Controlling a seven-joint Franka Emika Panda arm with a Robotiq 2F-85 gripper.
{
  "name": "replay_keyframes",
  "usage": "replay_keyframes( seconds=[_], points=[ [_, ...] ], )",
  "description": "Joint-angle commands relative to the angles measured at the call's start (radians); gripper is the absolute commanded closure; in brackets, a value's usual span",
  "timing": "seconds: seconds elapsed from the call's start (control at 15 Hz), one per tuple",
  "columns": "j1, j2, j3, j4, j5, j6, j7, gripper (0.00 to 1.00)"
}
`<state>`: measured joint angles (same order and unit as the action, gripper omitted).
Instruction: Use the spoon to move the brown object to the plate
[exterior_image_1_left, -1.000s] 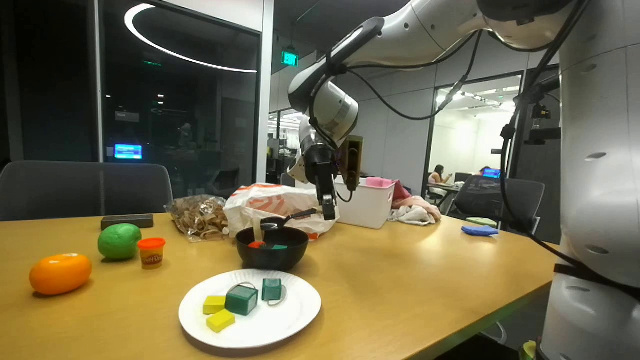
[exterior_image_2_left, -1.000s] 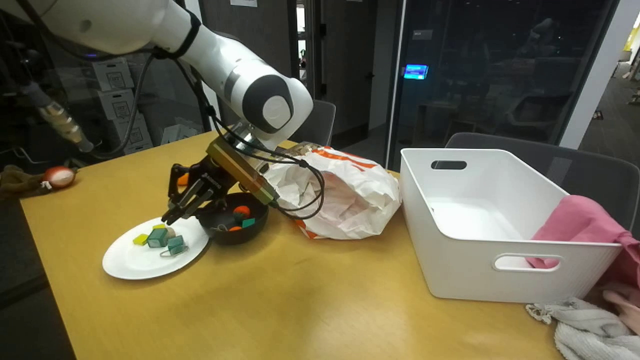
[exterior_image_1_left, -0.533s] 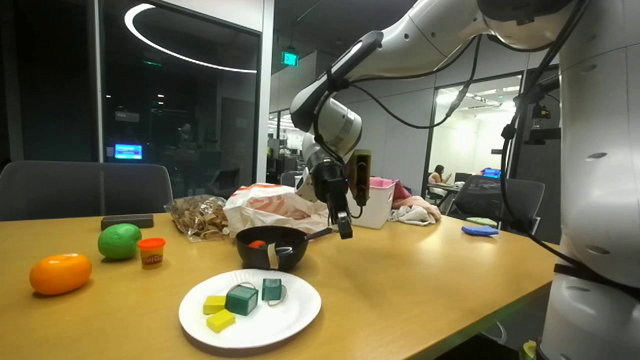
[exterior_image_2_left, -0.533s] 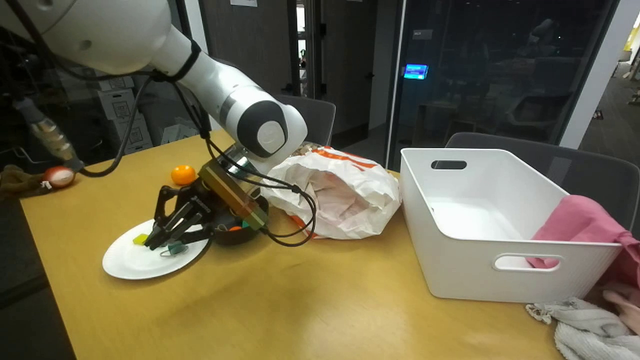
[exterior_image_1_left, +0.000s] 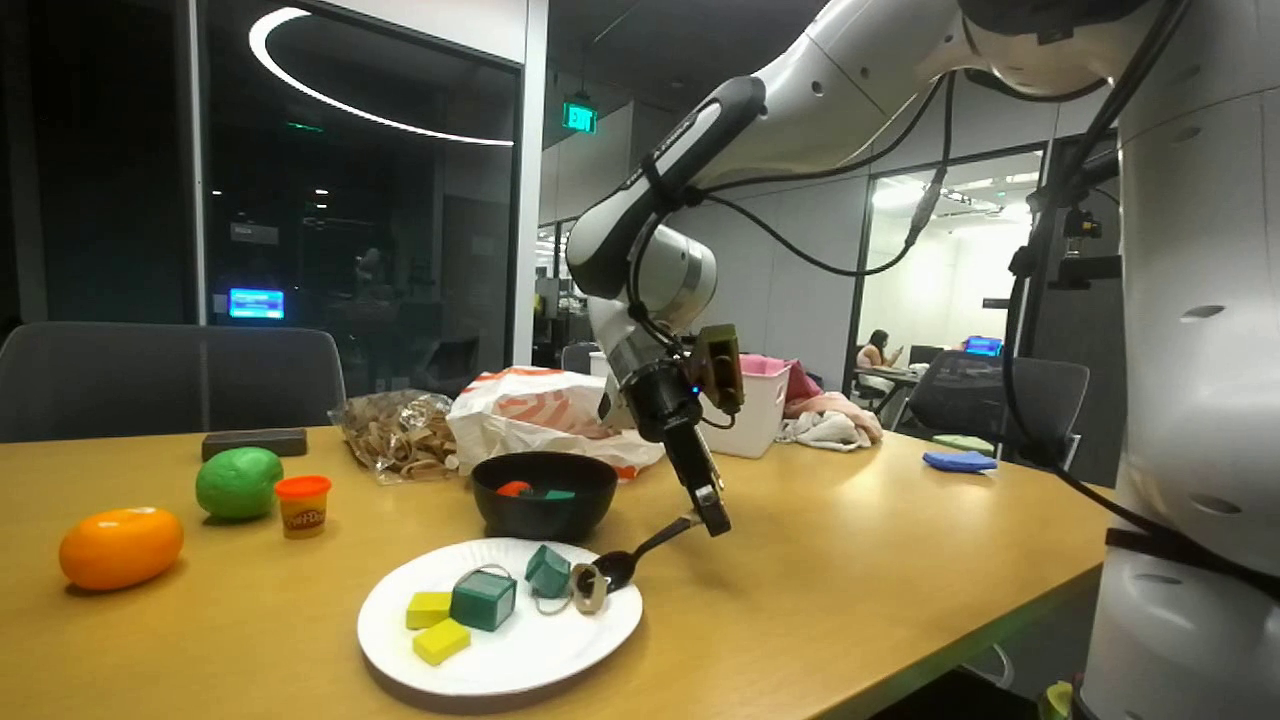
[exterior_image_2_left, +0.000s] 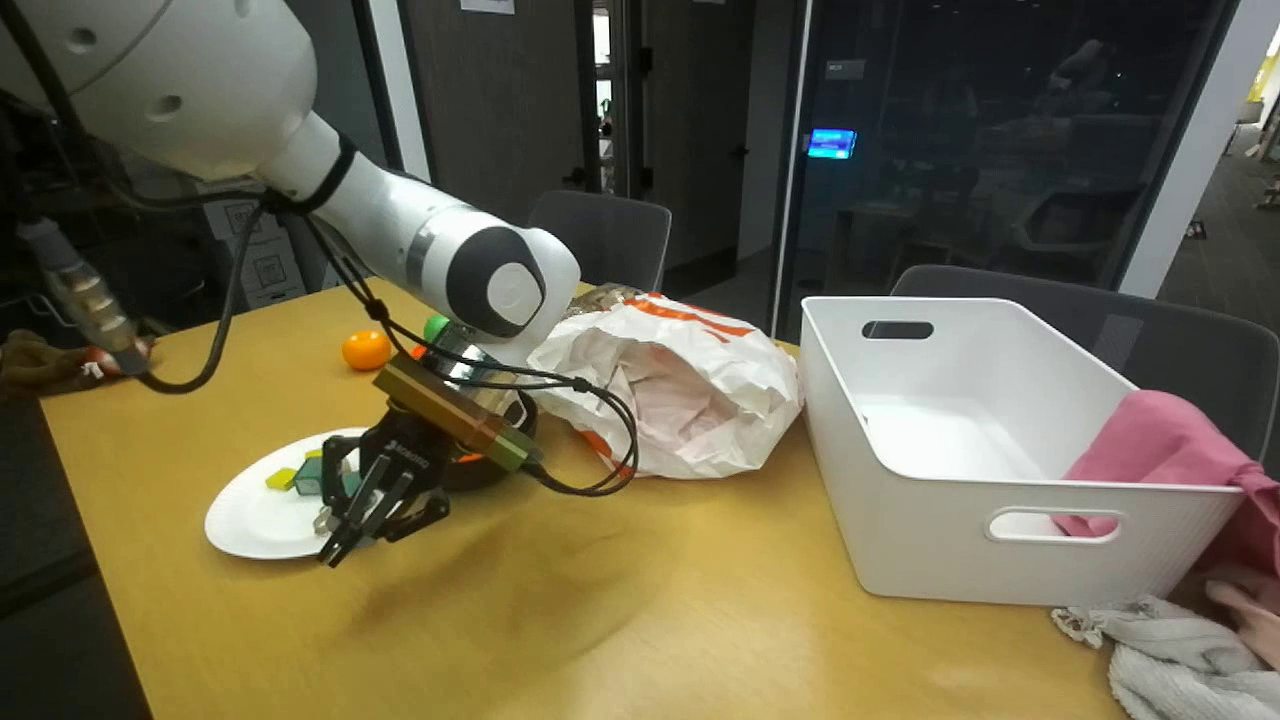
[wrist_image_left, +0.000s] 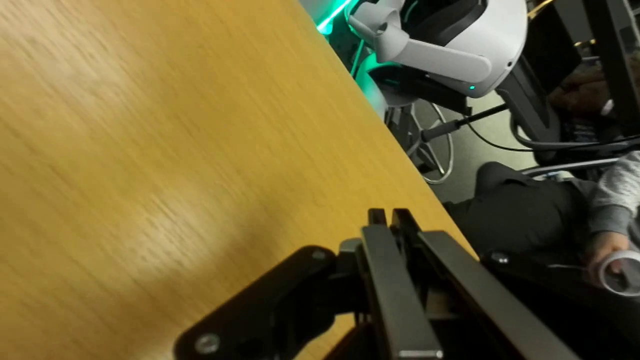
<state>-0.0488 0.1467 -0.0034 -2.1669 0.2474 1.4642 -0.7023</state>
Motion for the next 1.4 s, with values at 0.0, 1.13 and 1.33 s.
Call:
replay_keyframes(
  seconds=[0.0,1.13,1.33],
  points=[
    [0.031,-0.062,0.019,-0.043,-0.066,0.048,0.107,0.91],
    [0.154,-0.333,0.102,-0.119,-0.377,0.046,0.157,0.91],
    [0.197,-0.361,0.127,-0.165,-0.436,0.06,0.13,0.91]
  ],
)
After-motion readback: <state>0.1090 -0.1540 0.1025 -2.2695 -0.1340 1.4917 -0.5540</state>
